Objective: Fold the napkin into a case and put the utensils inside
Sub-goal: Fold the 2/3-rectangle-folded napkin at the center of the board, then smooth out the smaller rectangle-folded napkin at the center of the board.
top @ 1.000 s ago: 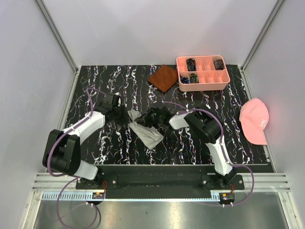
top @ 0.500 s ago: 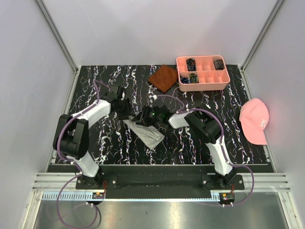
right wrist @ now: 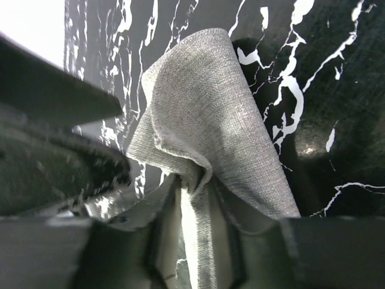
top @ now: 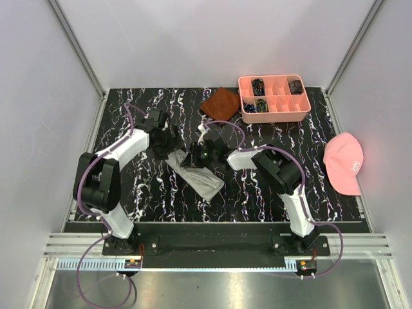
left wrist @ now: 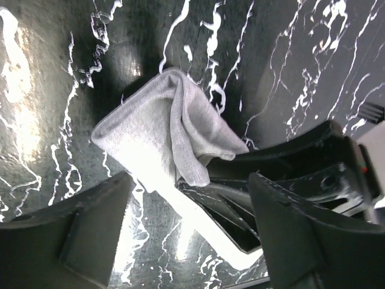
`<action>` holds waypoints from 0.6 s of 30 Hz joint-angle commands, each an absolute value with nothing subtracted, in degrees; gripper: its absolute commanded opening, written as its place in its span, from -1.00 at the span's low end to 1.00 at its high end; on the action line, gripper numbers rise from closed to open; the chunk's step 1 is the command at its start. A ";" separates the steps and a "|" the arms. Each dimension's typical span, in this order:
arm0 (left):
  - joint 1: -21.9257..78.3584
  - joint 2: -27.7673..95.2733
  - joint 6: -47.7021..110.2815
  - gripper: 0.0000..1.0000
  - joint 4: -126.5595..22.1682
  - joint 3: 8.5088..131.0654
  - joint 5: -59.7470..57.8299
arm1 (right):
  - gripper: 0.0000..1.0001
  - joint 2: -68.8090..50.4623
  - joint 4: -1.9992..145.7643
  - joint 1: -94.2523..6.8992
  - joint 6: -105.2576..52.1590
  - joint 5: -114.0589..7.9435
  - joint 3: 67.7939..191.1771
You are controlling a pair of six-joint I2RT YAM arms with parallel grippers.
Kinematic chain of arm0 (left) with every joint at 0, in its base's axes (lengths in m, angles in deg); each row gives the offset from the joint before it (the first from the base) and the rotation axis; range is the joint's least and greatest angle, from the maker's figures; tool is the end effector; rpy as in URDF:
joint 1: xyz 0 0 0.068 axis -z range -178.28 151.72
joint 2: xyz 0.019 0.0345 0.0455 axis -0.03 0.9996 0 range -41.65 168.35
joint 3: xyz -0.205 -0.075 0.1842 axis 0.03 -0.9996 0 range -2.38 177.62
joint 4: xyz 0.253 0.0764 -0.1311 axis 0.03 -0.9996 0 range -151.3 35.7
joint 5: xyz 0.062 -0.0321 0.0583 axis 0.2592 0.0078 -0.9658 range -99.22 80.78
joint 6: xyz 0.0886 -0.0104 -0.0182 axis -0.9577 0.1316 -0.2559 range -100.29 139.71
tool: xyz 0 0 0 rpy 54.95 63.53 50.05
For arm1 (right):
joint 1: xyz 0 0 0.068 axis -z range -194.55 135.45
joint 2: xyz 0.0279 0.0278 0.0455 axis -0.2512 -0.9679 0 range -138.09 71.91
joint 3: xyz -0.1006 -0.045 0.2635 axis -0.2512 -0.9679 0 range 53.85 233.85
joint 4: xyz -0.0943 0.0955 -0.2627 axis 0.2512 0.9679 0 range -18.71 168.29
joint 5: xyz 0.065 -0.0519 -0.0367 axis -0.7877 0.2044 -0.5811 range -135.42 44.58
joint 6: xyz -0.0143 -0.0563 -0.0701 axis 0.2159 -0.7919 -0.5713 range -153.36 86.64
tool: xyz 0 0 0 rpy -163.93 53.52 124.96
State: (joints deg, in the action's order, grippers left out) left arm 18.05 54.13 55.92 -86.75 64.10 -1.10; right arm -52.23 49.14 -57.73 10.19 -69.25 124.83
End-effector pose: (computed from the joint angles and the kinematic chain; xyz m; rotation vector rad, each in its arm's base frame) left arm 0.3760 -0.1222 0.1680 -0.4218 2.6893 -0.4763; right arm 0.3561 0.3792 0.0778 -0.2727 2.3480 1.2716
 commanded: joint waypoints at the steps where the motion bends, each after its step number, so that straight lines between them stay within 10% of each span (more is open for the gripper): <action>1: 18.06 57.66 57.68 0.72 -89.63 69.68 -2.19 | -0.39 -51.32 52.22 -58.23 2.77 -70.46 125.22; 9: 18.06 62.23 59.09 0.63 -92.36 73.46 -1.49 | -0.40 -49.29 53.09 -58.14 -1.81 -68.27 124.69; 18: 18.06 64.87 56.01 -0.31 -92.09 75.49 1.86 | -0.25 -49.21 55.90 -58.23 -2.51 -69.15 126.27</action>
